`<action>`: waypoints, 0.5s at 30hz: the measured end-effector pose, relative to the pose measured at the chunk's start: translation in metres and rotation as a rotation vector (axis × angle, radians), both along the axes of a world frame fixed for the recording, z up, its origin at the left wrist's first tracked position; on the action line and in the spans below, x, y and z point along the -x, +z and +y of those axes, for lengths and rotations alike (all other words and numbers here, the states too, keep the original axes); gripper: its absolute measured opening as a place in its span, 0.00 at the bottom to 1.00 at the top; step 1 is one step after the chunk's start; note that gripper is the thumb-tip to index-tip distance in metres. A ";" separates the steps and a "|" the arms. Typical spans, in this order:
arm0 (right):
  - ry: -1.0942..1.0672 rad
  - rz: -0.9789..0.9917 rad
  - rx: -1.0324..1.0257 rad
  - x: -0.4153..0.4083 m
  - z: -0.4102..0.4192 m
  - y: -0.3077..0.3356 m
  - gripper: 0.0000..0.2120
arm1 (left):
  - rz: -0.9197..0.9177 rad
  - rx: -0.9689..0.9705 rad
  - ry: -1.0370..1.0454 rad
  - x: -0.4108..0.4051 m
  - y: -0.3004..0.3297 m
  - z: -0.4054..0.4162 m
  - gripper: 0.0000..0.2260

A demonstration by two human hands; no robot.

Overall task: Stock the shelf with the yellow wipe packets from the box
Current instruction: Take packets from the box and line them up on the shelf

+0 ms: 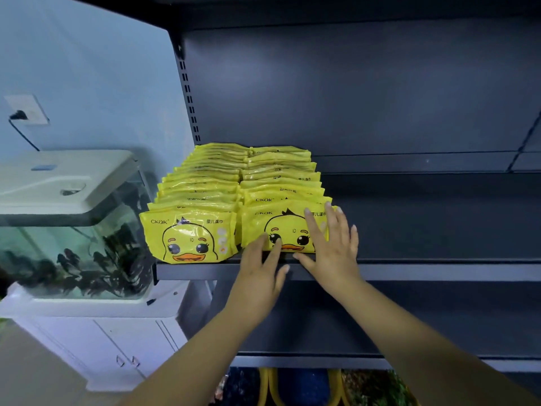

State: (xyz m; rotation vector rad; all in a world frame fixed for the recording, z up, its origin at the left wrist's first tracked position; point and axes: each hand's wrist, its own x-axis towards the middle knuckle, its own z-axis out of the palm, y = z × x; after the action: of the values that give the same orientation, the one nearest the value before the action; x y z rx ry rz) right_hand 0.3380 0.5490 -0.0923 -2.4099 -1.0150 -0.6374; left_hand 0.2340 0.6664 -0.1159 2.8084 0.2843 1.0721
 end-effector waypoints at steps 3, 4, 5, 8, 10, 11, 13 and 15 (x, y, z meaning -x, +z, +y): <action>0.099 0.229 0.090 -0.010 -0.001 0.009 0.41 | -0.022 0.042 0.075 -0.023 0.008 0.000 0.20; 0.111 0.264 0.115 -0.014 0.000 0.013 0.41 | -0.022 0.036 0.093 -0.030 0.011 0.000 0.18; 0.117 0.285 0.139 -0.018 0.002 0.017 0.41 | -0.013 0.029 0.110 -0.035 0.013 0.000 0.17; 0.121 0.333 0.192 -0.033 0.012 0.027 0.39 | 0.071 0.040 0.158 -0.052 0.016 -0.003 0.21; 0.127 0.362 0.201 -0.043 0.019 0.030 0.37 | 0.131 0.039 0.218 -0.066 0.017 -0.003 0.20; 0.132 0.366 0.200 -0.048 0.022 0.031 0.37 | 0.172 0.057 0.236 -0.072 0.019 -0.002 0.23; 0.148 0.367 0.192 -0.056 0.027 0.030 0.36 | 0.194 0.088 0.246 -0.080 0.019 0.000 0.25; 0.168 0.373 0.192 -0.062 0.029 0.028 0.36 | 0.171 0.085 0.263 -0.084 0.015 0.000 0.26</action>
State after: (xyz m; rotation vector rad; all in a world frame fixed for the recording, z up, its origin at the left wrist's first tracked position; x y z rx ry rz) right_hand 0.4004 0.5785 -0.0647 -2.4425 -1.1378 -0.0277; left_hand 0.3178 0.6665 -0.1004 2.8449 0.7168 0.8397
